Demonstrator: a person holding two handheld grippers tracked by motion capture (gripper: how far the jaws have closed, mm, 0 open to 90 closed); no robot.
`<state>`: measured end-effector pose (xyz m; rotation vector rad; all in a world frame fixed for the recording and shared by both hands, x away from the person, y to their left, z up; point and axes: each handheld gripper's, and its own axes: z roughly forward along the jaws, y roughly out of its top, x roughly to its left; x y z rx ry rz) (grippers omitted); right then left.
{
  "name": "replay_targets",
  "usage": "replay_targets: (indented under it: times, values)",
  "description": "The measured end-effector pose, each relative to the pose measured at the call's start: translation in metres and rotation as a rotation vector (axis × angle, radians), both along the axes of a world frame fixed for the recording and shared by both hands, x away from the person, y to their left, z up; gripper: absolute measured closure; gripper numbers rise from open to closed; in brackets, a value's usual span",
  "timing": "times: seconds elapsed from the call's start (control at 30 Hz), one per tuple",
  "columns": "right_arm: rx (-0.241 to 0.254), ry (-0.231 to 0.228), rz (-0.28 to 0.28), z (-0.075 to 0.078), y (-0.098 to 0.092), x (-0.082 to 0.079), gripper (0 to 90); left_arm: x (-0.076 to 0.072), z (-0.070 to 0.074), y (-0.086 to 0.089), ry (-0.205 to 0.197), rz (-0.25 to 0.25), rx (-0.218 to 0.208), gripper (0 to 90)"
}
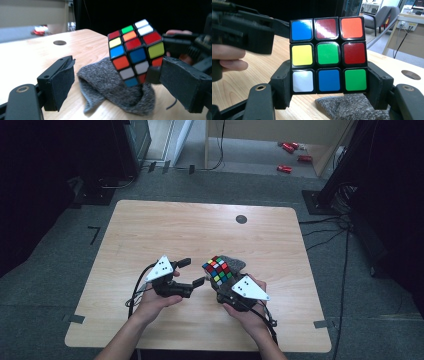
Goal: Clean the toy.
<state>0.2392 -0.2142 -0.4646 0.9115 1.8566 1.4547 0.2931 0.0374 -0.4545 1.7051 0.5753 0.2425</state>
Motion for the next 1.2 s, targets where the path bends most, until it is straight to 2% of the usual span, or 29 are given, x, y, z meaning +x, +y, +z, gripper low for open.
replay_targets:
  times: [0.17, 0.27, 0.47, 0.5, 0.53, 0.6, 0.67, 0.9, 1.2]
  values:
    - [0.031, 0.019, 0.002, 0.003, -0.003, 0.000, 33.8, -0.007, -0.008, -0.006, -0.137, 0.005, 0.108, 13.9]
    - [0.066, 0.037, 0.015, 0.007, -0.004, 0.000, 33.8, -0.010, -0.012, -0.010, -0.191, 0.004, 0.149, 13.9]
    - [0.098, 0.060, 0.036, 0.011, -0.001, -0.003, 33.8, -0.016, -0.019, -0.019, -0.309, 0.031, 0.212, 14.0]
    - [0.101, 0.062, 0.038, 0.011, 0.000, -0.003, 33.8, -0.016, -0.021, -0.020, -0.326, 0.027, 0.215, 14.0]
    - [0.104, 0.069, 0.045, 0.011, 0.001, -0.004, 33.8, -0.017, -0.023, -0.020, -0.364, 0.027, 0.209, 14.2]
    - [0.113, 0.083, 0.054, 0.011, 0.002, -0.004, 33.8, -0.018, -0.024, -0.021, -0.384, 0.030, 0.222, 15.1]
    - [0.123, 0.097, 0.062, 0.011, 0.004, -0.004, 33.8, -0.017, -0.026, -0.021, -0.412, 0.031, 0.218, 15.1]
    - [0.153, 0.158, 0.101, 0.009, 0.009, -0.004, 33.8, -0.019, -0.028, -0.023, -0.460, 0.016, 0.215, 15.2]
    - [0.199, 0.255, 0.134, 0.008, 0.012, -0.003, 33.7, -0.023, -0.029, -0.025, -0.483, -0.018, 0.206, 21.6]
